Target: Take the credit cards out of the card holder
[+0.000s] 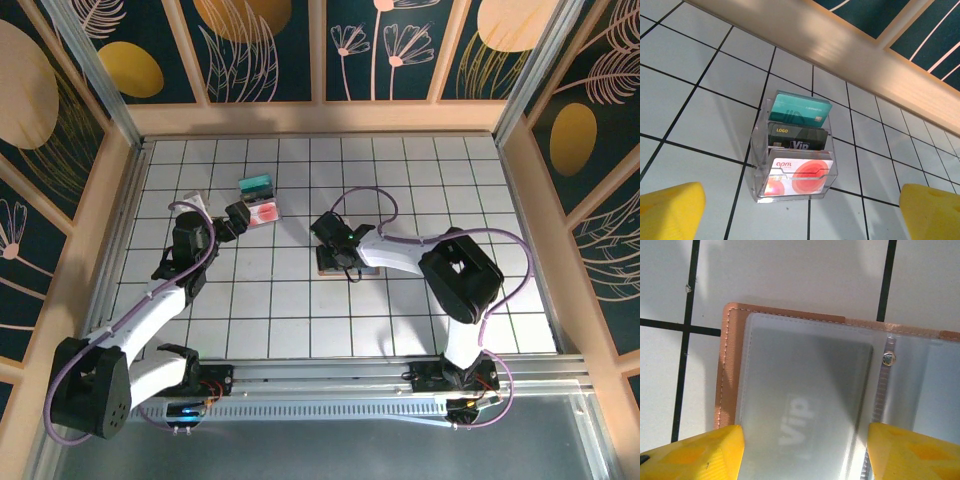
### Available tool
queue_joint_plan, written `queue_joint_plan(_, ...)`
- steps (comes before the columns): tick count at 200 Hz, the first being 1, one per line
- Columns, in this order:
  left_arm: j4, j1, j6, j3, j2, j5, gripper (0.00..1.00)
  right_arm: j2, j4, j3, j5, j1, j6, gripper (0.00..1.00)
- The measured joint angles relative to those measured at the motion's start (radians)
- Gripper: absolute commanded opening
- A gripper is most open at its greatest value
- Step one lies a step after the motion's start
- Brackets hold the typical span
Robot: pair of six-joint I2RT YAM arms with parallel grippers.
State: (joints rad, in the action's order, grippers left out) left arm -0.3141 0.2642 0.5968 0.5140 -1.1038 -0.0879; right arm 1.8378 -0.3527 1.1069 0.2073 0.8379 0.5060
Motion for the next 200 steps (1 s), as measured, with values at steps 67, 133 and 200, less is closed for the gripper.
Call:
queue_joint_plan(67,-0.001,0.0,-0.001,0.0,0.0,0.0,0.99,0.012,0.064,0.0,-0.106,0.0,-0.009,0.48)
queue_joint_plan(133,-0.001,0.0,-0.002,0.0,0.0,0.0,0.99,0.019,0.053,0.015,-0.13,0.017,-0.043,0.41)
queue_joint_plan(200,0.0,0.0,-0.009,0.002,0.004,0.0,0.99,0.019,-0.06,0.068,-0.026,0.033,-0.068,0.51)
